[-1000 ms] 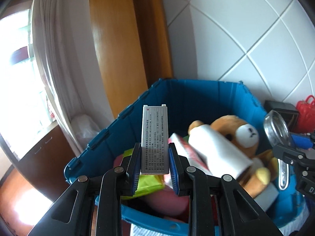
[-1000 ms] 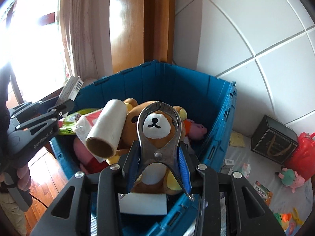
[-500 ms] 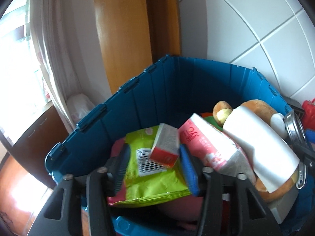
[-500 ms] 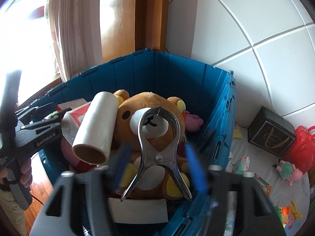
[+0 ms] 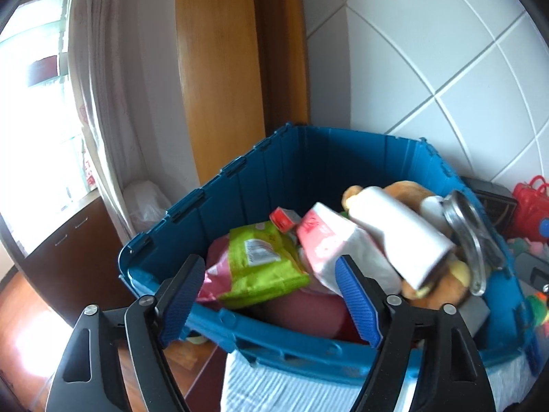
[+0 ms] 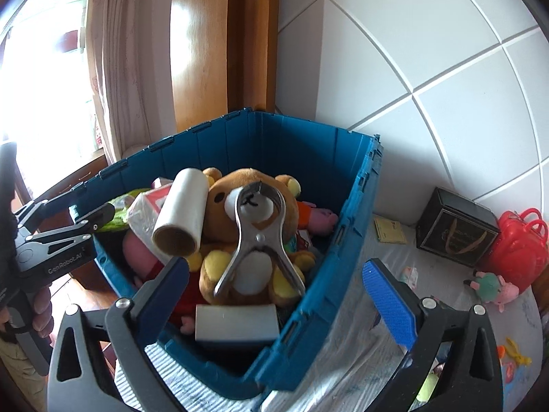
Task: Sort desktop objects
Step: 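Move both tools back over the remaining items on the bed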
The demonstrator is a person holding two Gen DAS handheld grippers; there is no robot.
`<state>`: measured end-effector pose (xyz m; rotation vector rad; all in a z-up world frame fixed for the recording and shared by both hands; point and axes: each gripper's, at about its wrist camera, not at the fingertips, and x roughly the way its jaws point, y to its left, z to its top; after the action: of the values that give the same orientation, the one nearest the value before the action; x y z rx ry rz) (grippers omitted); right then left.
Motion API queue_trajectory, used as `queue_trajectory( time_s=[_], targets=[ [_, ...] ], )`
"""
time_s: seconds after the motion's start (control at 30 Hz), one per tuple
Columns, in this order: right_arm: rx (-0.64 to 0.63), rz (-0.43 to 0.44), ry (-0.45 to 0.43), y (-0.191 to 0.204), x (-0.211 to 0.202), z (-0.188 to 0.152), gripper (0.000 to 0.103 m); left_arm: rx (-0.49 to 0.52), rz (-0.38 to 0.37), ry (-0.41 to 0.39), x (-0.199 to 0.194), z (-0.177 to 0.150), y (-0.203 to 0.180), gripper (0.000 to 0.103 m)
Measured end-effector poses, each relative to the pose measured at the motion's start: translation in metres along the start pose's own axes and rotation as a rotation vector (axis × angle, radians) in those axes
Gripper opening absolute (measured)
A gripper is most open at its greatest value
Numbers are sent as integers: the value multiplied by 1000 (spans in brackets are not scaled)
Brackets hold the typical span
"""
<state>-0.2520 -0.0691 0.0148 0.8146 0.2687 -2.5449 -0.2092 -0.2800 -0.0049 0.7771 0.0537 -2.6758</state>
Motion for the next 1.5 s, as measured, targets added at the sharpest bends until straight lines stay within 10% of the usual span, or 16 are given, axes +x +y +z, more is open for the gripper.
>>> queue_trajectory(
  time_s=[0.47,1.03,1.5],
  targets=[
    [-6,27,17,-56,-69,-76,103,7,-23,46,-75,-58,-79,80],
    [162,-101,98,-215,-179,-220,103,99,-123,109,-156,-142,-241,80],
    [400,-296,234,-331,-214,-319,103,262,-254,231,-137,-179,-354,80]
  ],
)
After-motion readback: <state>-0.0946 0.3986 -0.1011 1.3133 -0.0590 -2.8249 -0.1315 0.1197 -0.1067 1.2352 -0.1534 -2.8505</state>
